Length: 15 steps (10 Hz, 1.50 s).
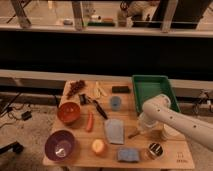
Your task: Place fork in paper cup
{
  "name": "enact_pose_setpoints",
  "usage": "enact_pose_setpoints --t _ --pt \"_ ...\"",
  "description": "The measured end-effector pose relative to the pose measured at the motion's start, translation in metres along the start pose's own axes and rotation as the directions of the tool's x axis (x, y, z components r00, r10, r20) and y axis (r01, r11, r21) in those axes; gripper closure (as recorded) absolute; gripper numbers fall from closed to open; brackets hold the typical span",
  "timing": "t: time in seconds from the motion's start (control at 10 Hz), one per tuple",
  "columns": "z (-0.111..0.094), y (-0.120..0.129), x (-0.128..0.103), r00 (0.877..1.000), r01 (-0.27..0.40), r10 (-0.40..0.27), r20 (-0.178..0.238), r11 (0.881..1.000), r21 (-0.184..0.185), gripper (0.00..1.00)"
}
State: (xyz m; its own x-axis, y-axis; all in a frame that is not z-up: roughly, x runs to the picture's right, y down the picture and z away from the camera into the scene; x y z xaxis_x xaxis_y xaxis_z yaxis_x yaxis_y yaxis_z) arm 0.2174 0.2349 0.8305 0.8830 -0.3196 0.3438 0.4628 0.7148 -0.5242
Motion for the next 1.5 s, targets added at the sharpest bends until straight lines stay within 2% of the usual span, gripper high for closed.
enact_pose_setpoints --t 0.4,0.6,0.9,1.5 --pt "-0.001 -0.001 -0.001 1.0 0.014 -0.014 0.006 1.0 0.005 0.95" --pt "-0.014 -0.002 -0.007 0.999 0.031 -0.032 0.023 0.999 0.032 0.95" --pt "-0.026 -0.002 -0.013 0.998 0.047 -0.049 0.028 0.998 0.051 0.95" --pt "-0.054 -0.002 -0.015 0.998 0.042 -0.046 0.039 0.994 0.099 0.95"
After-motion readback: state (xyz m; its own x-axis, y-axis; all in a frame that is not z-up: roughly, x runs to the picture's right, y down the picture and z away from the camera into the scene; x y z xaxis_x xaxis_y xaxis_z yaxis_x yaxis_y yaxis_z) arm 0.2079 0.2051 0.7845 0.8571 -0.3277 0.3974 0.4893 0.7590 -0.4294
